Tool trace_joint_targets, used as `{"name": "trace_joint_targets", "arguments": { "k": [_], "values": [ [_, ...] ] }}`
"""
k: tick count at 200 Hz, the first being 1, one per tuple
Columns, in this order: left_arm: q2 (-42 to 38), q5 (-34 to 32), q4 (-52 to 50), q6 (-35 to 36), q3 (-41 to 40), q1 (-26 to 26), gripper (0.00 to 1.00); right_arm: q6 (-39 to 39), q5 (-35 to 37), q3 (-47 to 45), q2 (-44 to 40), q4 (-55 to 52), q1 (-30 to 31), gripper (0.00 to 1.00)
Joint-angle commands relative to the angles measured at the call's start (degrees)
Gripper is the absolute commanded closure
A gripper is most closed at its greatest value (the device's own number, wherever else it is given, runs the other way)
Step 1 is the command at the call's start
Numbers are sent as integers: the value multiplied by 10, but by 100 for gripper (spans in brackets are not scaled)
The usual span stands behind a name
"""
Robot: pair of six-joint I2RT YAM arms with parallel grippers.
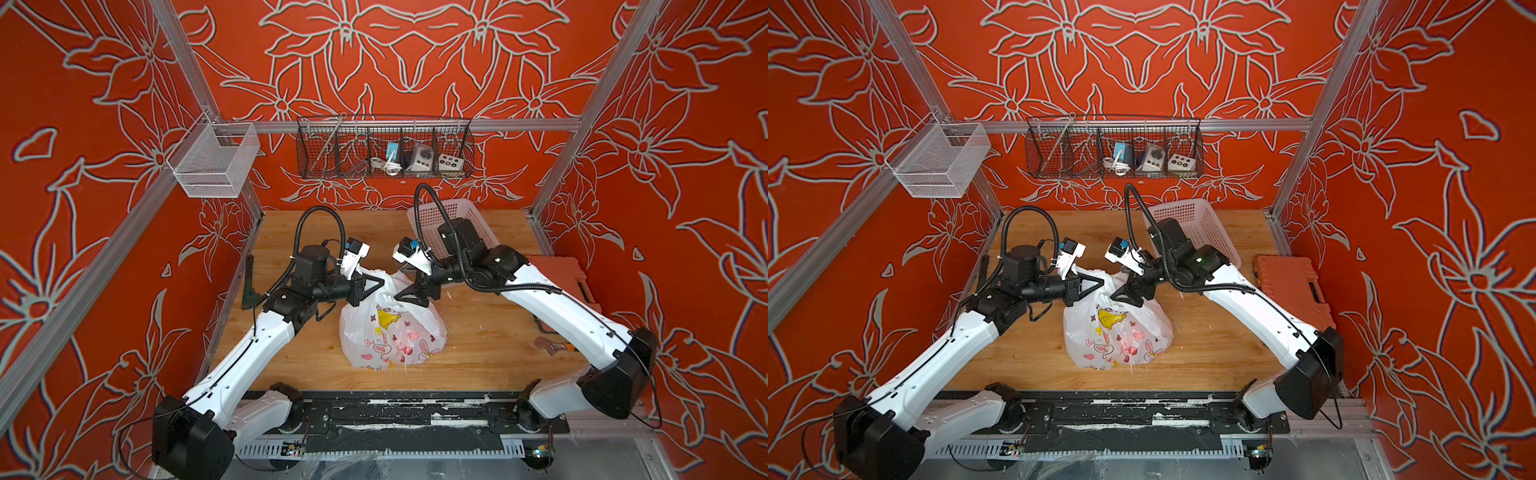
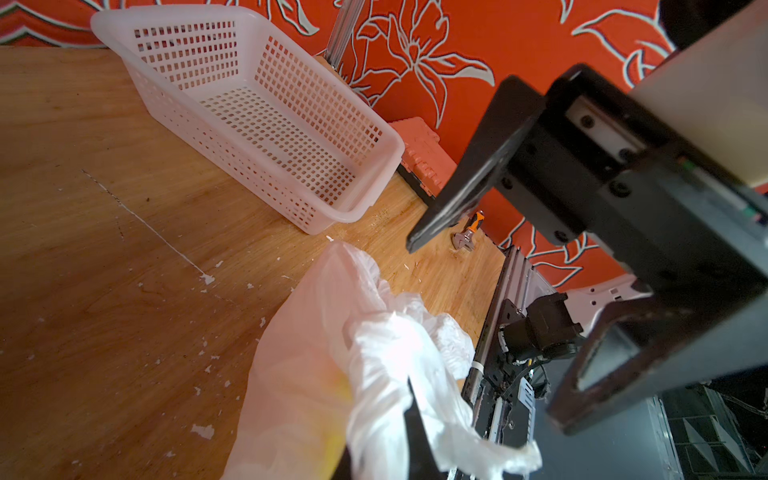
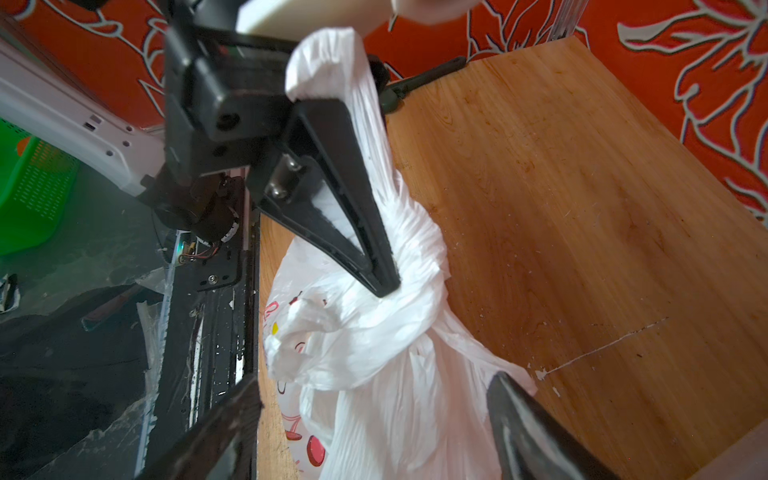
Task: Place the oranges into plastic bags & tie knots
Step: Tie the plastic bag at the center of the board.
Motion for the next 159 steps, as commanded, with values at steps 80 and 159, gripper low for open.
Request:
{"name": "trace_joint_targets", "arguments": {
  "k": [80,159],
  "values": [
    [0,7,2,21,26,-4,100,-3,16,69,106,-5,3,16],
    [8,16,3,24,29,-5,100,-18,28,54,121,34,5,19]
  ]
}}
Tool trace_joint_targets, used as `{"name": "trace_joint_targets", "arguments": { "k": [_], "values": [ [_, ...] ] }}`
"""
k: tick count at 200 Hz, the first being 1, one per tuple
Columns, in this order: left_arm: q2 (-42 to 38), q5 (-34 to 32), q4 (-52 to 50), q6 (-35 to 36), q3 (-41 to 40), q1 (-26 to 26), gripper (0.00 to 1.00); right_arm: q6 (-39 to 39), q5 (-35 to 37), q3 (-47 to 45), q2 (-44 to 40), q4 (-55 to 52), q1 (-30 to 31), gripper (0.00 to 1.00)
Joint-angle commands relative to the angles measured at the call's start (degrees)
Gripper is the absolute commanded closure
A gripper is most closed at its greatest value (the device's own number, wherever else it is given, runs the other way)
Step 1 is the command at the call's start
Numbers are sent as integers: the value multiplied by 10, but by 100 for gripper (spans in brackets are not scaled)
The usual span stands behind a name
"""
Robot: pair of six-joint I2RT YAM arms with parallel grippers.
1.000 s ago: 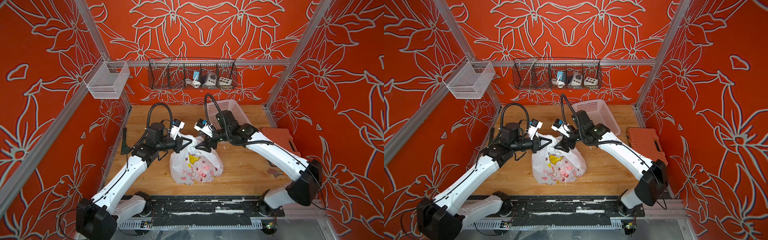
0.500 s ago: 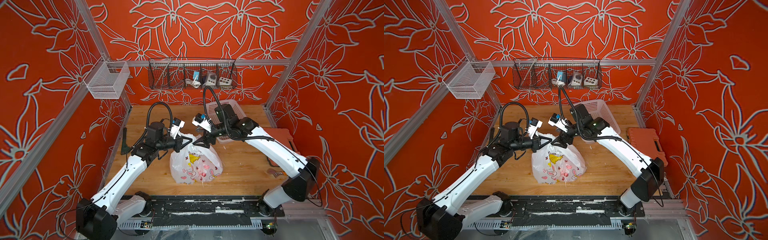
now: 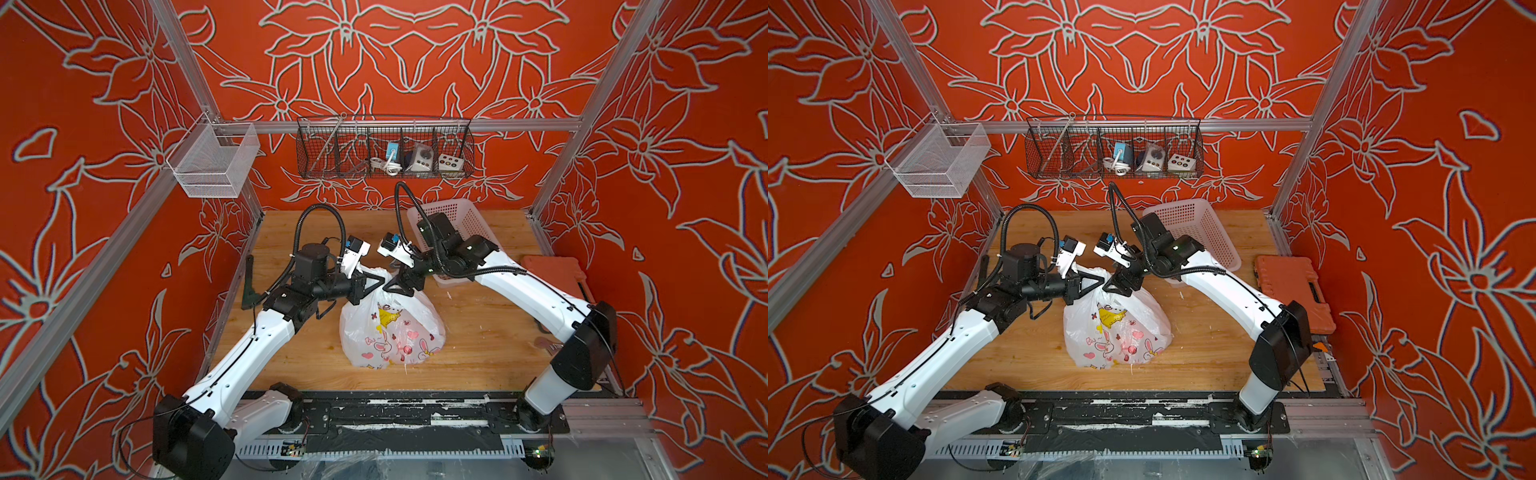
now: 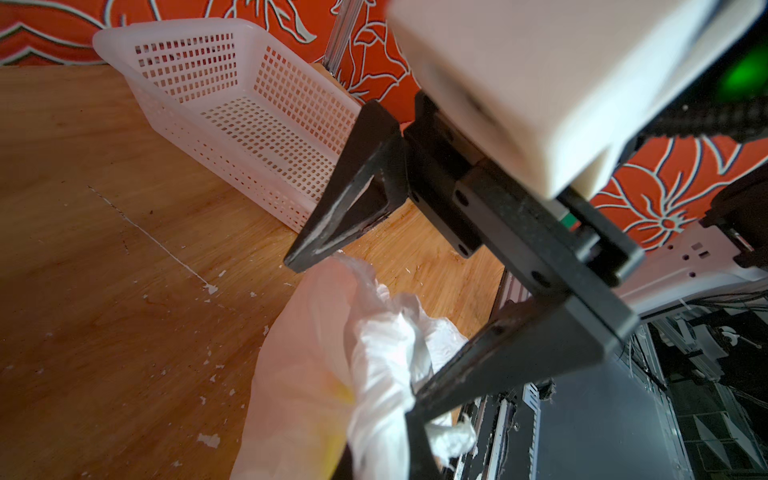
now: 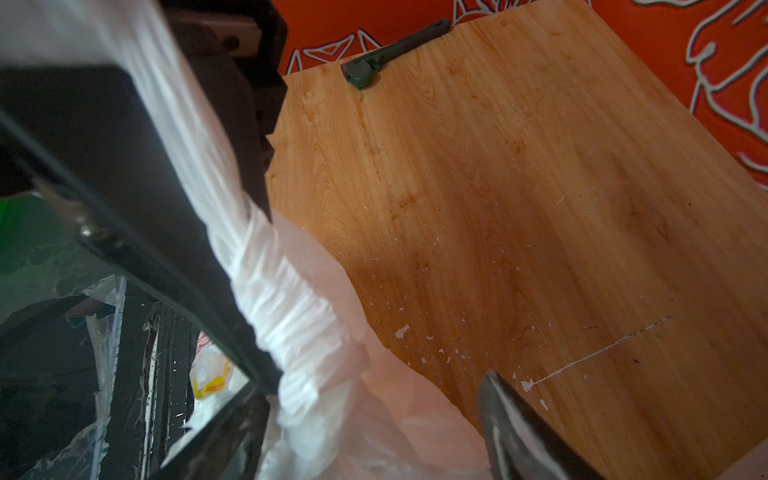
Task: Place the oranges into plastic bags & tie knots
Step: Tie the plastic bag at the center of the board.
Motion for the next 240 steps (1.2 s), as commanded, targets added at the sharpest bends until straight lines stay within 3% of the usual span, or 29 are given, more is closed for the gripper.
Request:
{"name": "trace_joint_targets", "arguments": {
  "k": [1,45,113,187,240],
  "values": [
    [2,15,3,12,18,-4,100,-16,-7,-7,9,27,2,19],
    [5,15,-4,16,25,-4,100,-23,11,-32,9,74,6,21],
    [8,15,-17,20,35,-5,100,-28,135,-70,-8,164,7,26],
    [11,8,-3,3,34,-15,100,7,47,-115,-20,275,36,23],
    [6,4,-7,-1,36,-15,100,16,211,-169,-48,348,40,23]
  ]
}}
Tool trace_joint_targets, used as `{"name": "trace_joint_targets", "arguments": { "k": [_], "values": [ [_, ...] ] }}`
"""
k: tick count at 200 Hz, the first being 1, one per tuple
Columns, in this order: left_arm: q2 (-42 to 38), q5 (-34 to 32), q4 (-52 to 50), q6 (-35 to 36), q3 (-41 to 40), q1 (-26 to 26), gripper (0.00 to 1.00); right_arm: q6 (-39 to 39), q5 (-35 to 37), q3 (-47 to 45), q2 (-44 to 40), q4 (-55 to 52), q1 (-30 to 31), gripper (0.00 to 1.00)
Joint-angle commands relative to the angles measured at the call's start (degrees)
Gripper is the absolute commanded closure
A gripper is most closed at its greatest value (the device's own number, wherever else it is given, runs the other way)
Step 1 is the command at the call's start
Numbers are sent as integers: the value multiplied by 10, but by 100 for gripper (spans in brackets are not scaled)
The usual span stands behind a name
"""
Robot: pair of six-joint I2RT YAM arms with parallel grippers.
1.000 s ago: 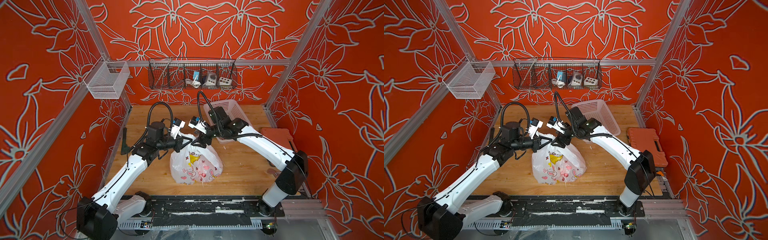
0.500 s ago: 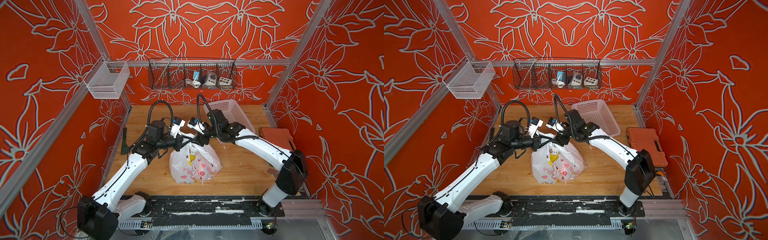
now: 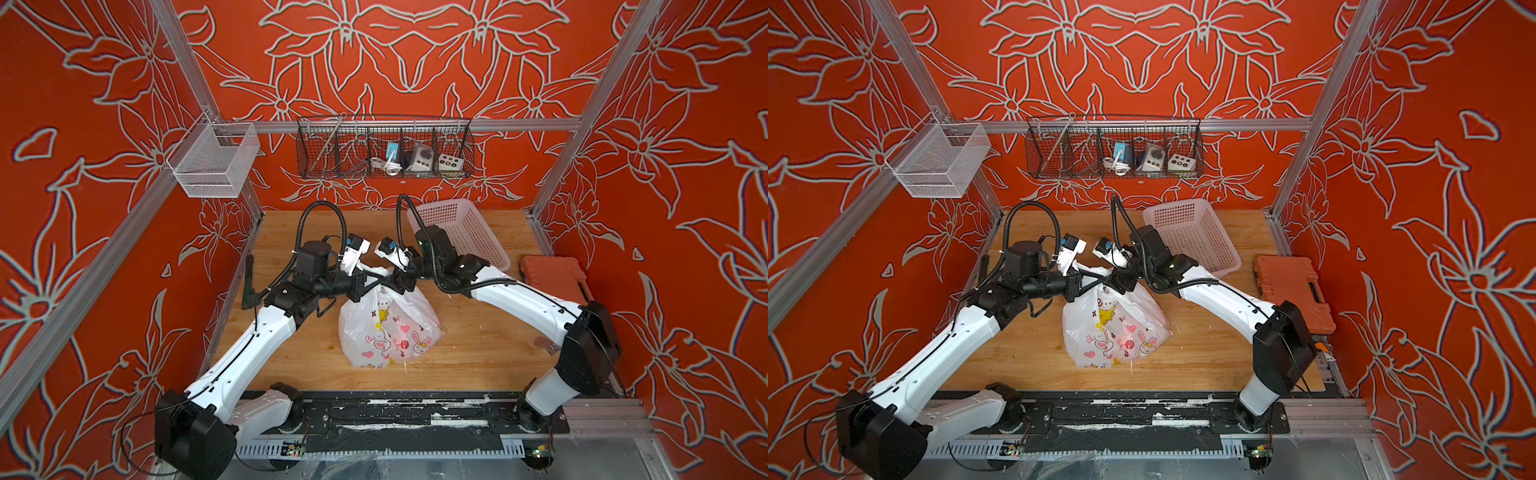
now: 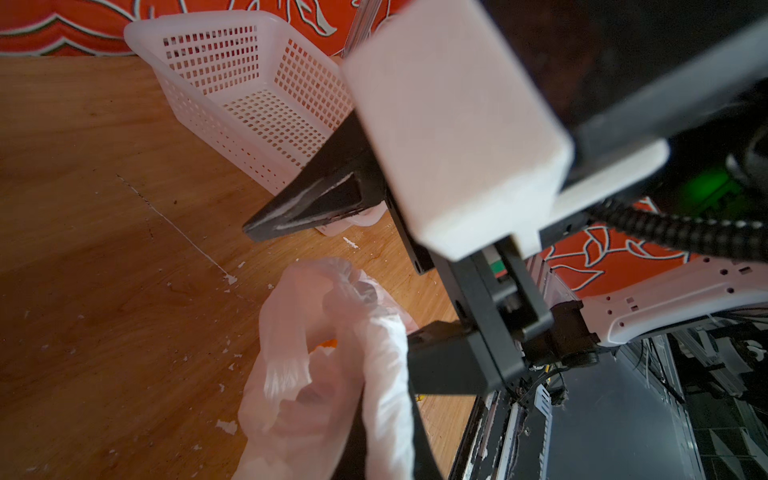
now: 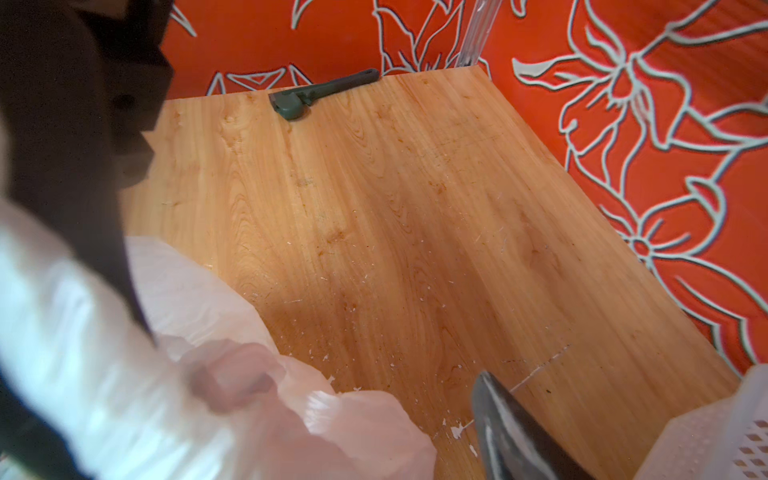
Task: Place the oranges into plastic bags & tie knots
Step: Tie the plastic bag at the center of the board.
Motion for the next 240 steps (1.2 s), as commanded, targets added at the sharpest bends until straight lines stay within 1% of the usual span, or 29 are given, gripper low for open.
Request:
{"name": "trace_joint_targets", "arguments": {
  "k": [1,11,32,51,72,87,98,109,121,130,139,155,169,180,189,204,214,240],
  "values": [
    [-7,31,19,-4,17,-12,100,11,91,-27,-22,89,12,22],
    [-9,31,25,-10,13,-13,100,6,116,-50,-35,126,20,21],
    [-11,31,38,-20,5,-13,100,-5,119,-92,-56,195,33,19],
    [-8,31,40,-24,4,-14,100,-1,118,-108,-57,237,39,18],
    [-13,12,47,-34,-2,-15,100,0,114,-119,-46,284,45,21],
    [-25,-8,68,-63,-15,-15,100,9,103,-115,-29,318,47,24],
    [-36,-22,84,-90,-23,-19,100,16,88,-102,-13,327,47,29],
    [-51,-39,104,-119,-32,-28,100,24,70,-91,-1,336,47,37],
    [-70,-62,133,-152,-49,-43,100,37,49,-85,9,356,47,50],
    [-90,-81,149,-175,-63,-57,100,45,31,-82,13,369,48,58],
    [-101,-108,166,-196,-77,-73,100,52,17,-80,18,382,48,66],
    [-116,-157,194,-234,-105,-106,100,60,-3,-75,26,399,48,75],
    [-126,-214,214,-267,-127,-136,100,63,-20,-60,32,394,47,85],
    [-133,-240,236,-287,-143,-156,100,68,-36,-47,36,386,44,92],
    [-137,-277,243,-308,-154,-173,100,76,-52,-40,38,380,42,100],
    [-140,-304,262,-329,-179,-188,100,94,-84,-43,37,382,38,100],
    [-138,-320,265,-343,-196,-192,100,115,-94,-59,35,405,38,100],
    [-117,-328,257,-342,-227,-192,100,167,-104,-110,34,480,37,100]
  ]
}}
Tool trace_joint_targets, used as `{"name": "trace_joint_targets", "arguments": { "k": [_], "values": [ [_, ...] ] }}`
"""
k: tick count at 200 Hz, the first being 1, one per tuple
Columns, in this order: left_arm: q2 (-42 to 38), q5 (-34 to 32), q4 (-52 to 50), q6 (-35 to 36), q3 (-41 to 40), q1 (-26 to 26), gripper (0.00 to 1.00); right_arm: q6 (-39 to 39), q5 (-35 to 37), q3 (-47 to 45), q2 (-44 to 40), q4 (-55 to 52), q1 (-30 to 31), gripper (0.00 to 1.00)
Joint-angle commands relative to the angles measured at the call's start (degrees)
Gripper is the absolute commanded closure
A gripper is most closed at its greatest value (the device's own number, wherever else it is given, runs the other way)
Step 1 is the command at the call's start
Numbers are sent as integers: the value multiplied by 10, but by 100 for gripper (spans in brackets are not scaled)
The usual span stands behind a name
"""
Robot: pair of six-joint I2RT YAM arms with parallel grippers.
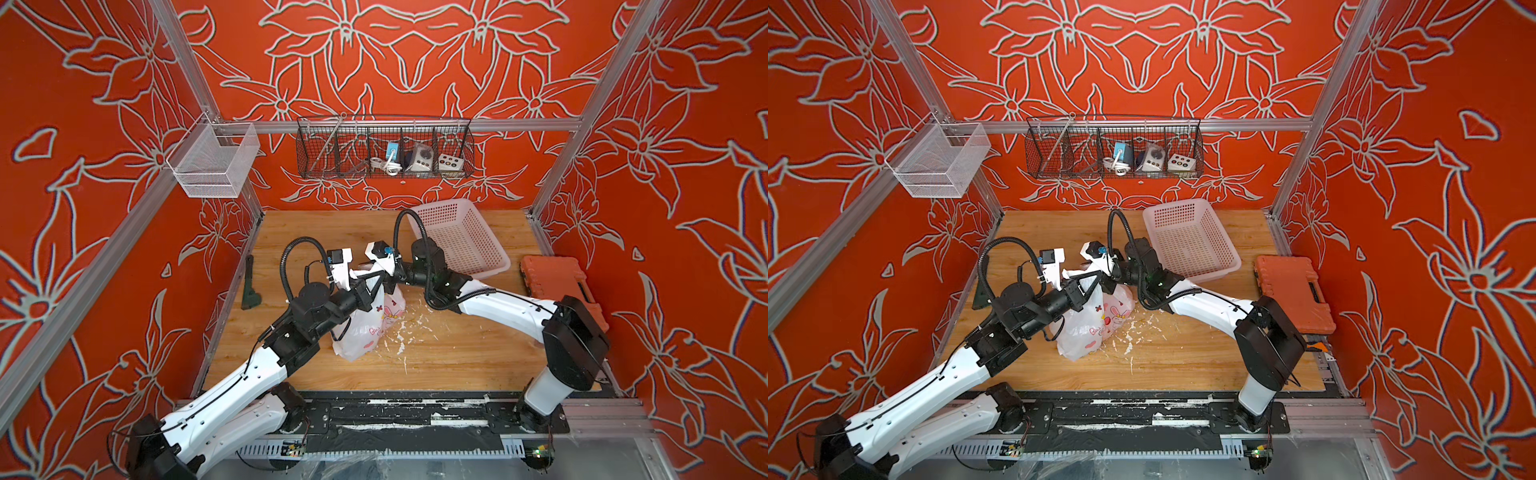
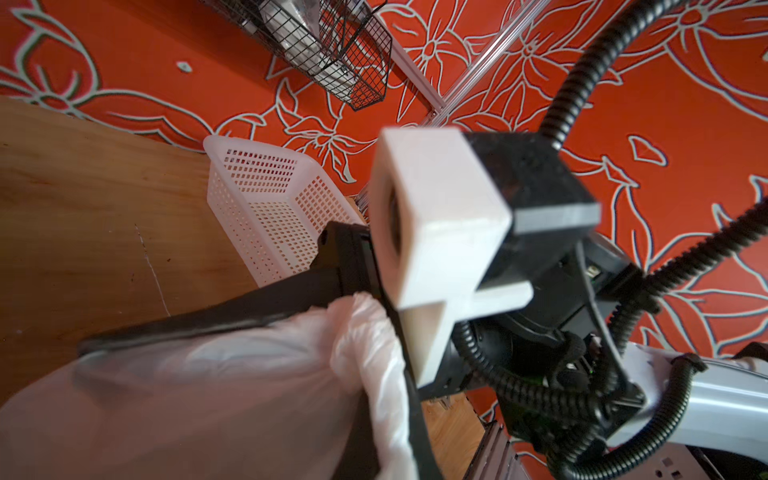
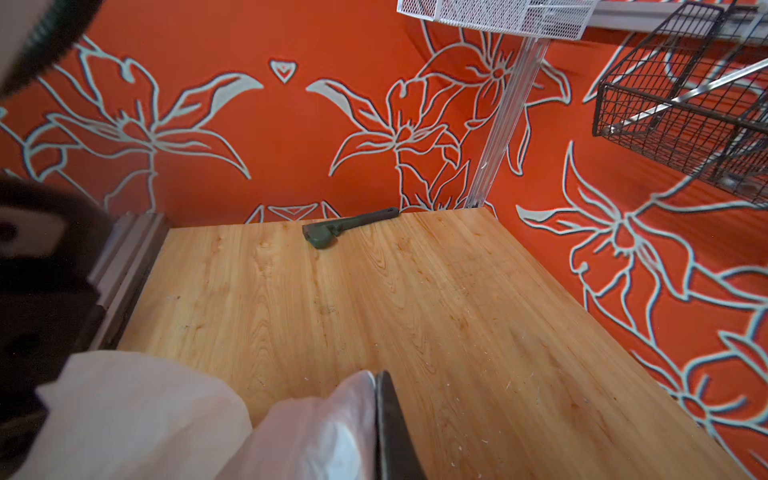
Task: Place the oranges into plastic bags & tie knots
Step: Tie the plastic bag at the center of the board.
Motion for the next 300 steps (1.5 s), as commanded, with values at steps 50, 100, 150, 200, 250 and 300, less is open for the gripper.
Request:
{"name": "trace_joint_targets", "arguments": {
  "k": [50,100,150,200,250,300],
  "values": [
    [0,34,-37,-19,-92,-15,59,165,-37,-82,15,292,1,100],
    [-81,22,-72,-31,-132,-15,39,167,-7,-86,35,327,10,100],
    [-128,77,-35,-61,-194,-15,36,171,5,-87,42,337,13,100],
    [-190,26,-109,-28,-160,-15,26,158,12,-89,41,314,13,100],
    [-217,-32,-243,1,-61,-15,25,147,13,-86,38,302,14,100],
    [-209,-88,-323,40,40,-15,23,134,17,-86,32,293,14,100]
  ]
}}
